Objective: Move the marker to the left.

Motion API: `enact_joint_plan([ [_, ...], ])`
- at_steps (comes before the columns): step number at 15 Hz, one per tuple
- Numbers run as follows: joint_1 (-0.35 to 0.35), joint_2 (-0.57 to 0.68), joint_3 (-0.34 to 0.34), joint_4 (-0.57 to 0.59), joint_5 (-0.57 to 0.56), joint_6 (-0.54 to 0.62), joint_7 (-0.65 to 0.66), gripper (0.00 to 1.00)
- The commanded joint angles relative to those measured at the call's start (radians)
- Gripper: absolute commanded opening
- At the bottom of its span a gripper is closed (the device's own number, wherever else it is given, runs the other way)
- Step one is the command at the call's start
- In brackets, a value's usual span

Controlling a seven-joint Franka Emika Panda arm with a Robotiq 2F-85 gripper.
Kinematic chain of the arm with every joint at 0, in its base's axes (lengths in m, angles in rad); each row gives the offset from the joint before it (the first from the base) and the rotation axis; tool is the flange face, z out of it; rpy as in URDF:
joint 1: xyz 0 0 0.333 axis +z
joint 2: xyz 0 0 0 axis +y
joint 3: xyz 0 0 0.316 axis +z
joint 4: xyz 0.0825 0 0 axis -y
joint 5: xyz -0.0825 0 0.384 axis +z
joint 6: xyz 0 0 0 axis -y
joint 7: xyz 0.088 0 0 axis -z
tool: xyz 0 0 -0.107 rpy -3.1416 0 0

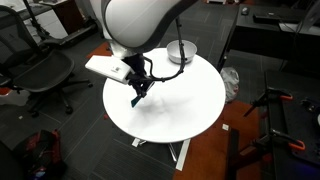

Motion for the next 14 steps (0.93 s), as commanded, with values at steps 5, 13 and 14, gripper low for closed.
enact_joint_plan([
  [5, 0.06, 0.044, -0.005, 0.06, -0.023, 0.0, 0.176, 0.05],
  [13, 0.071, 0.106, 0.004, 0.091, -0.019, -0.016, 0.198, 0.05],
  [14, 0.066, 0.115, 0.005, 0.096, -0.018, -0.017, 0.191, 0.05],
])
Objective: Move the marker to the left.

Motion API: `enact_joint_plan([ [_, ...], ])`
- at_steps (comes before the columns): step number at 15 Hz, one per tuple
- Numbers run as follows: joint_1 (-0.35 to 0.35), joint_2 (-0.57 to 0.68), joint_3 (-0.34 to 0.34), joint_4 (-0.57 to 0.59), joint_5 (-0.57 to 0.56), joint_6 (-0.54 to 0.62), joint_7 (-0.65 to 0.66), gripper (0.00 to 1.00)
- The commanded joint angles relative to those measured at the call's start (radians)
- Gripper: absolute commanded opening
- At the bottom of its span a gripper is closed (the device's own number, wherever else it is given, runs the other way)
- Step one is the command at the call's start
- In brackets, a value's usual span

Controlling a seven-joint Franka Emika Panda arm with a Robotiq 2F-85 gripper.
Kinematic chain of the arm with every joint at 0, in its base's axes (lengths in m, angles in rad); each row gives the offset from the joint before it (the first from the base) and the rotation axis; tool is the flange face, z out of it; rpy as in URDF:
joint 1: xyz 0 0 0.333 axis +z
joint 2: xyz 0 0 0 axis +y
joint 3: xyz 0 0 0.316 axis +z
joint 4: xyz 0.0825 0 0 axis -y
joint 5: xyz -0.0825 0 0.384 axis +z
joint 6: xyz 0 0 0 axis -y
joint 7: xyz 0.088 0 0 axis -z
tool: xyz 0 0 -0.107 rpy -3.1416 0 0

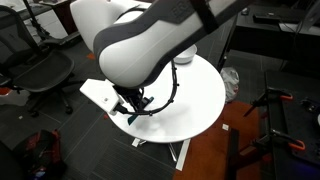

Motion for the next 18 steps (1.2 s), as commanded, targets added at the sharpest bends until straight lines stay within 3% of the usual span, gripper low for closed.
enact_joint_plan([
  [1, -0.012, 0.038, 0.006, 0.051, -0.004, -0.028, 0.011, 0.05],
  [13, -0.048, 0.104, 0.021, 0.081, 0.024, -0.025, -0.008, 0.05],
  [14, -0.052, 0.107, 0.024, 0.083, 0.025, -0.029, -0.016, 0.44],
  [16, -0.054, 0.11, 0.027, 0.085, 0.026, -0.03, -0.019, 0.5],
  [18, -0.057, 0.104, 0.031, 0.079, 0.028, -0.026, -0.03, 0.65],
])
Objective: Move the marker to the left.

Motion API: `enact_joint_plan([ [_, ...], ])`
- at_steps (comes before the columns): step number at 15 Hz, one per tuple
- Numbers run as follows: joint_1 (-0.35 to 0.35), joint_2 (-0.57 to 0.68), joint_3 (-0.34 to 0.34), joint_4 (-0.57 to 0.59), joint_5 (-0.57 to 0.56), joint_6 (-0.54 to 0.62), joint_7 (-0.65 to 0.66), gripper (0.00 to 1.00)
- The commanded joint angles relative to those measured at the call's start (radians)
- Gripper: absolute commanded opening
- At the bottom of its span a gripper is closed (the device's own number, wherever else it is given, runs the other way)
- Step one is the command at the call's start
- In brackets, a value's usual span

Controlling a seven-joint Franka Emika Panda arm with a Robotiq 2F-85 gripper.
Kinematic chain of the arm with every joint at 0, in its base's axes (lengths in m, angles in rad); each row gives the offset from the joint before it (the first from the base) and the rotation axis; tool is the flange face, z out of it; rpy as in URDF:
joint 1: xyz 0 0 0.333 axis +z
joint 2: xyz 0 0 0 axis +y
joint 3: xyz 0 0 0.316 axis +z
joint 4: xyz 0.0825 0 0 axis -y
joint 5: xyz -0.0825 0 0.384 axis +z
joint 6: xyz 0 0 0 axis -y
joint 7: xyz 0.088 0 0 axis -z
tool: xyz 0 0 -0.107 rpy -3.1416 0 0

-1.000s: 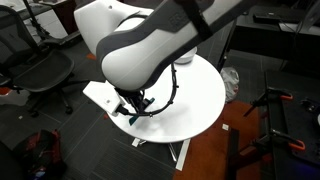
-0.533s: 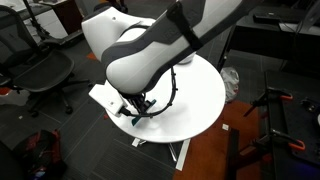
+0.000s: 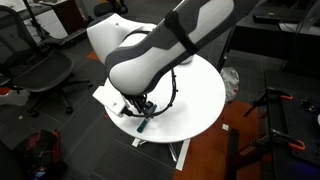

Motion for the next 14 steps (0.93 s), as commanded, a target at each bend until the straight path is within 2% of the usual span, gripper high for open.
enact_joint_plan([
  [1, -0.021, -0.003, 0.023, 0.02, 0.021, -0.026, -0.032, 0.74],
  [5, -0.037, -0.063, 0.037, -0.032, 0.022, -0.018, -0.124, 1.0],
  [14, -0.128, -0.274, 0.073, -0.178, 0.064, -0.065, -0.48, 1.0],
])
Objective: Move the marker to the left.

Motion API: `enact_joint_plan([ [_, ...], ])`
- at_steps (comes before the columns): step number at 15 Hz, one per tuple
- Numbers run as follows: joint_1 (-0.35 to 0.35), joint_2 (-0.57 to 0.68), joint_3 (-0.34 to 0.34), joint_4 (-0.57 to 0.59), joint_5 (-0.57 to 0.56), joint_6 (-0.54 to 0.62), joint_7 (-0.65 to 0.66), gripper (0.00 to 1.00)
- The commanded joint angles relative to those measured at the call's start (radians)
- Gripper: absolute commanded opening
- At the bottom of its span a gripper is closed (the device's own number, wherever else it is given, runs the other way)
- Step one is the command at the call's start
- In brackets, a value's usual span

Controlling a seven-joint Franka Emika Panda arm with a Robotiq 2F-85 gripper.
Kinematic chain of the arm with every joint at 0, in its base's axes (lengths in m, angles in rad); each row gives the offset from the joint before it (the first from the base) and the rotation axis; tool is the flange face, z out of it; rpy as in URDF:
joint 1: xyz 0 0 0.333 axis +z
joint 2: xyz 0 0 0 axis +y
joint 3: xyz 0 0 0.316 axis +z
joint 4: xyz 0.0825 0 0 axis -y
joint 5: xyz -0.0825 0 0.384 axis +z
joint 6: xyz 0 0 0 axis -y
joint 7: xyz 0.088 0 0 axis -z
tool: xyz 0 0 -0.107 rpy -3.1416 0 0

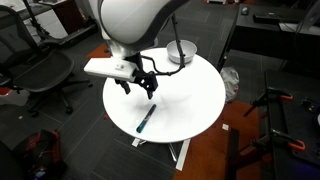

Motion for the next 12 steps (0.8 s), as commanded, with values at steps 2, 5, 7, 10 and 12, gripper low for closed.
enact_joint_plan([
  [2, -0.052, -0.17, 0.011, -0.156, 0.045, -0.064, -0.197, 1.0],
  [5, -0.073, -0.263, 0.002, -0.242, 0.045, -0.072, -0.325, 1.0],
  [7, -0.086, -0.319, -0.003, -0.298, 0.054, -0.067, -0.391, 1.0],
  [10, -0.1, -0.387, -0.007, -0.366, 0.07, -0.065, -0.469, 1.0],
  [12, -0.105, -0.423, -0.01, -0.402, 0.09, -0.068, -0.497, 1.0],
])
